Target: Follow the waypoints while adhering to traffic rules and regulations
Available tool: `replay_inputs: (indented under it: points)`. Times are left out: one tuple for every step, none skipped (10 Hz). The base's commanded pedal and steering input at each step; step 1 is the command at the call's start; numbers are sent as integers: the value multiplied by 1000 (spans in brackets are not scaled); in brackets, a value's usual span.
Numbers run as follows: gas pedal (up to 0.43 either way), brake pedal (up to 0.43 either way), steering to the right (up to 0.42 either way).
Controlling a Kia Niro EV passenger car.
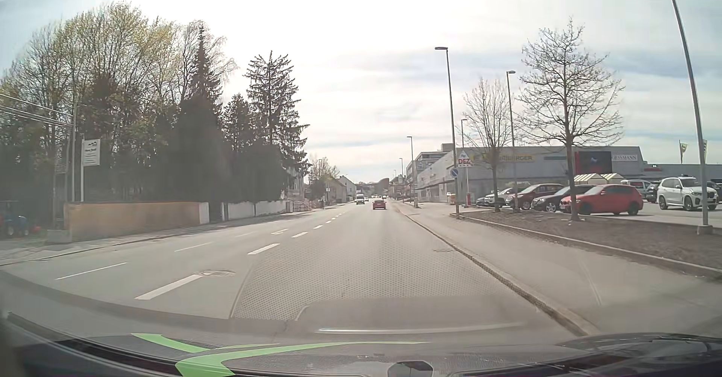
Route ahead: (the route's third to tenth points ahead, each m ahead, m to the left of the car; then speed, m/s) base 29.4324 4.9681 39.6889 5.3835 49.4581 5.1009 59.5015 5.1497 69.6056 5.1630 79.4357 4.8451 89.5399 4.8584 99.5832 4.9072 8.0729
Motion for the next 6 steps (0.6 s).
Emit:
replay_inputs:
  points:
    - [260, 0, 26]
    - [260, 0, 18]
    - [260, 0, 10]
    - [260, 0, 8]
    - [260, 0, 6]
    - [260, 0, 4]
